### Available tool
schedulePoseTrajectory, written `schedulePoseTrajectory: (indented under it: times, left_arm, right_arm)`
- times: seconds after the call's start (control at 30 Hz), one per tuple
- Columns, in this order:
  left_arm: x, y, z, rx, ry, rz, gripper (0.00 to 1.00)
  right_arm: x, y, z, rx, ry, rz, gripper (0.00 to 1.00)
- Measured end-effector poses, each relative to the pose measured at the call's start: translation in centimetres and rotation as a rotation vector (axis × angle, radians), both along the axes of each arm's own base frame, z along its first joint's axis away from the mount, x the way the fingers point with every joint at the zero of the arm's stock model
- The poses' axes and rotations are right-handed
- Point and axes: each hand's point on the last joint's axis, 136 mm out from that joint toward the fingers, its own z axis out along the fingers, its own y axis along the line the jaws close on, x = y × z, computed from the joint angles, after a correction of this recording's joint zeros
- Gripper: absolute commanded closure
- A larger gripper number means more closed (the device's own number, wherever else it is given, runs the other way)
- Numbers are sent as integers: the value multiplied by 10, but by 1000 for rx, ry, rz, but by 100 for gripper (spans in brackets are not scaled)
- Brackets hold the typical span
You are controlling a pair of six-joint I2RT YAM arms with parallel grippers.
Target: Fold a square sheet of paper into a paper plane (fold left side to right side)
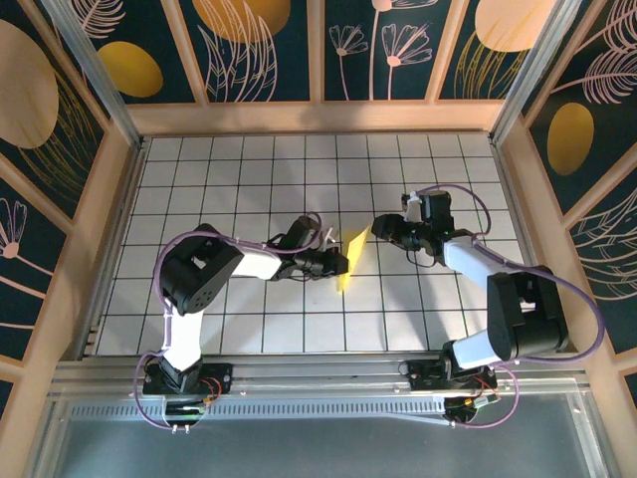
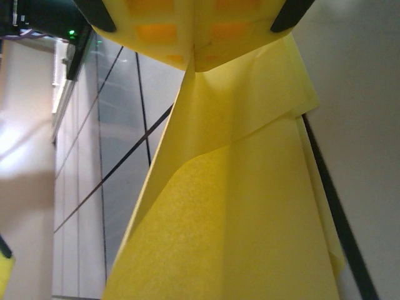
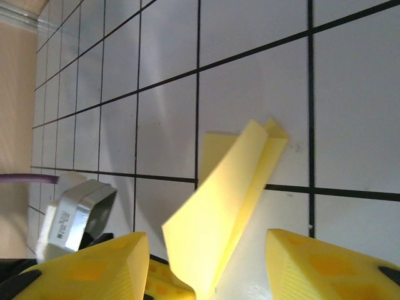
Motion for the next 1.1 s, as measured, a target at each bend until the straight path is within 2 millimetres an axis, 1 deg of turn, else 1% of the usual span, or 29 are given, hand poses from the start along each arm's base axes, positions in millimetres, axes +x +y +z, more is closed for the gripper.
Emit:
schedulePoseTrajectory:
  times: [0.17,0.3,0.47,0.57,0.73,1.1]
  left_arm:
    - [-2,2,-2,-66,53,31,100]
    - [1,6,-1,-118,88,65,100]
    - [2,6,-2,-181,132,99,100]
    - [3,5,1,-212,144,108,100]
    - [6,2,8,-246,148,116,100]
    - [7,2,6,-253,159,122,100]
  right_arm:
    - [-1,8,-8,14,25,3,50]
    - [-4,13,-15,25,53,1,53]
    - [-9,28,-24,37,84,18,53]
    - [-11,35,-26,45,94,24,53]
    - [-11,40,-33,41,107,15,52]
    - [-10,45,-44,27,120,9,51]
